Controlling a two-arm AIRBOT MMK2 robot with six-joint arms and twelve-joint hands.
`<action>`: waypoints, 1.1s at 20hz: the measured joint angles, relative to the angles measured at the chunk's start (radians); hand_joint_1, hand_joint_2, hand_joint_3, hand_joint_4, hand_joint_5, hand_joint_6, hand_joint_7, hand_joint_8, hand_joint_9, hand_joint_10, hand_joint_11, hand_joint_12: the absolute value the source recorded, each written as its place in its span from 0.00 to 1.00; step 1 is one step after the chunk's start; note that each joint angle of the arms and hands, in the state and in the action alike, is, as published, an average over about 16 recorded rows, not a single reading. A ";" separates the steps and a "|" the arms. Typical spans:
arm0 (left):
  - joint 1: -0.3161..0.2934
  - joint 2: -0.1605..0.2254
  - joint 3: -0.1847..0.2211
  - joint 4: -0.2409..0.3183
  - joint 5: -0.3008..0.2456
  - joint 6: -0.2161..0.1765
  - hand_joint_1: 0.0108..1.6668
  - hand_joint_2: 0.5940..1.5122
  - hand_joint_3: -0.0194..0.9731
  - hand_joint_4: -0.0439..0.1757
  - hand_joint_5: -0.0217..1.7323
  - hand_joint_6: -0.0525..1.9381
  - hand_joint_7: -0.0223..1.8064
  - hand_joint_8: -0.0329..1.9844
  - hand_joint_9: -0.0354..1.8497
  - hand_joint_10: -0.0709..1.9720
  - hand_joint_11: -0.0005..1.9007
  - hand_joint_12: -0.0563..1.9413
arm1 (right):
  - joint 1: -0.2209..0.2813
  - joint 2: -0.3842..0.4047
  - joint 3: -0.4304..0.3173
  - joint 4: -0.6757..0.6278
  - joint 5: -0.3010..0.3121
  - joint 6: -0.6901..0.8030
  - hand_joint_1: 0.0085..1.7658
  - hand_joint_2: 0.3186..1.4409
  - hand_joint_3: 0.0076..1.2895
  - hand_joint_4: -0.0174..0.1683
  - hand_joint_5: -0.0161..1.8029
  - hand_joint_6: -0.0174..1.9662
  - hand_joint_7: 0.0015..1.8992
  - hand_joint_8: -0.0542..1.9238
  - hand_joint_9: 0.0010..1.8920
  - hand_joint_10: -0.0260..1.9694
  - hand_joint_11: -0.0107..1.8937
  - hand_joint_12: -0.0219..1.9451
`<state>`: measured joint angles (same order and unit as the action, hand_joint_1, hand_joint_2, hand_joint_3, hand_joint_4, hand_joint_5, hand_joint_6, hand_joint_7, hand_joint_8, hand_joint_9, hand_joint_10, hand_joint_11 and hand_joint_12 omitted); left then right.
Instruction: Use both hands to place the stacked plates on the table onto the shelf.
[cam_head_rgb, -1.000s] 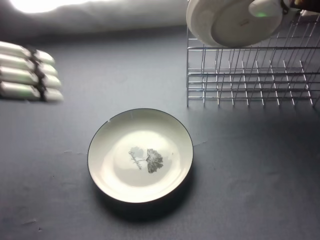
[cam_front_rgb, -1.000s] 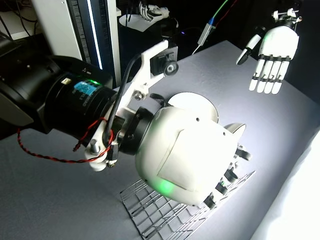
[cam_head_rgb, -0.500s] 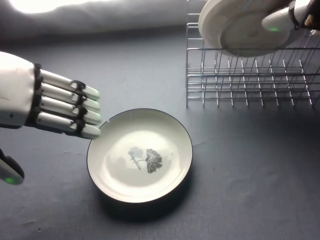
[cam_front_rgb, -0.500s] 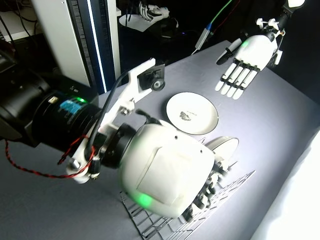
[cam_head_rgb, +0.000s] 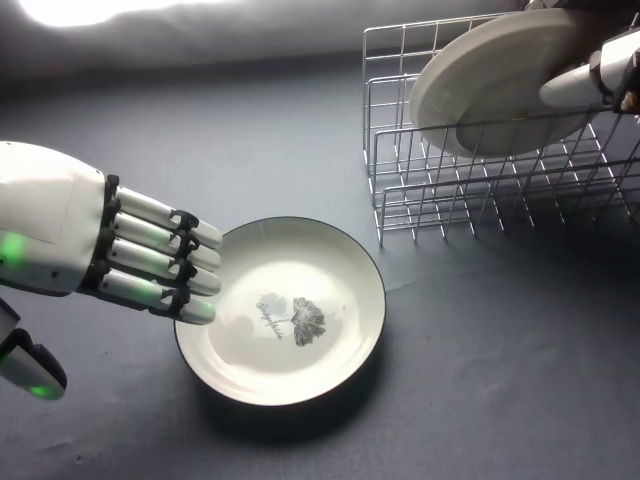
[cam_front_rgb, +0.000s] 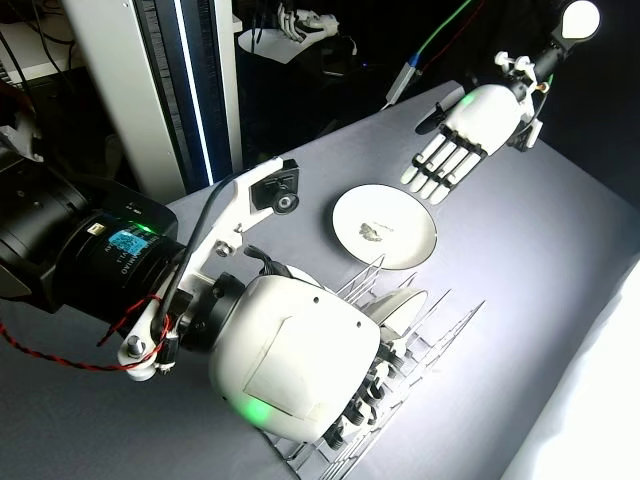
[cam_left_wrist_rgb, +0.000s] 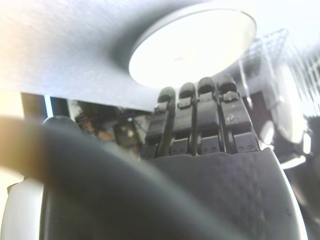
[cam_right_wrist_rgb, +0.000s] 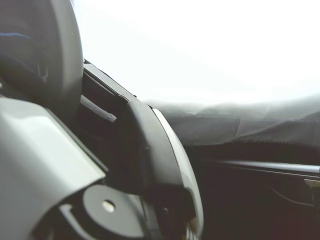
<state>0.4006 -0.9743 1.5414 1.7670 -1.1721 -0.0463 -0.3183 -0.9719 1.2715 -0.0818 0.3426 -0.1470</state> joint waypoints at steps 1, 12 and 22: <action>0.007 -0.005 0.003 0.002 0.002 0.005 0.00 0.66 0.04 0.20 0.03 0.03 0.02 0.02 0.03 0.04 0.01 0.03 | -0.003 0.001 0.000 -0.003 0.003 0.000 0.76 0.59 0.01 0.06 0.53 0.42 0.54 0.36 0.49 0.42 0.39 0.59; 0.071 -0.050 0.033 0.017 0.028 0.065 0.00 0.65 0.04 0.19 0.02 0.03 0.02 0.02 0.03 0.04 0.01 0.03 | 0.014 0.003 -0.015 -0.065 0.050 -0.003 0.69 0.63 0.00 0.06 0.38 0.12 0.36 0.11 0.34 0.08 0.15 0.58; 0.138 -0.070 0.049 0.007 0.032 0.115 0.00 0.66 0.04 0.17 0.01 0.02 0.02 0.02 0.03 0.04 0.01 0.03 | 0.078 -0.016 -0.062 -0.474 0.158 -0.024 0.59 0.61 0.01 0.08 0.19 0.02 0.16 0.04 0.17 0.02 0.02 0.45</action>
<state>0.5390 -1.0448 1.5909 1.7738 -1.1404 0.0683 -0.2402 -0.9877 1.2097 -0.5554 0.5009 -0.1710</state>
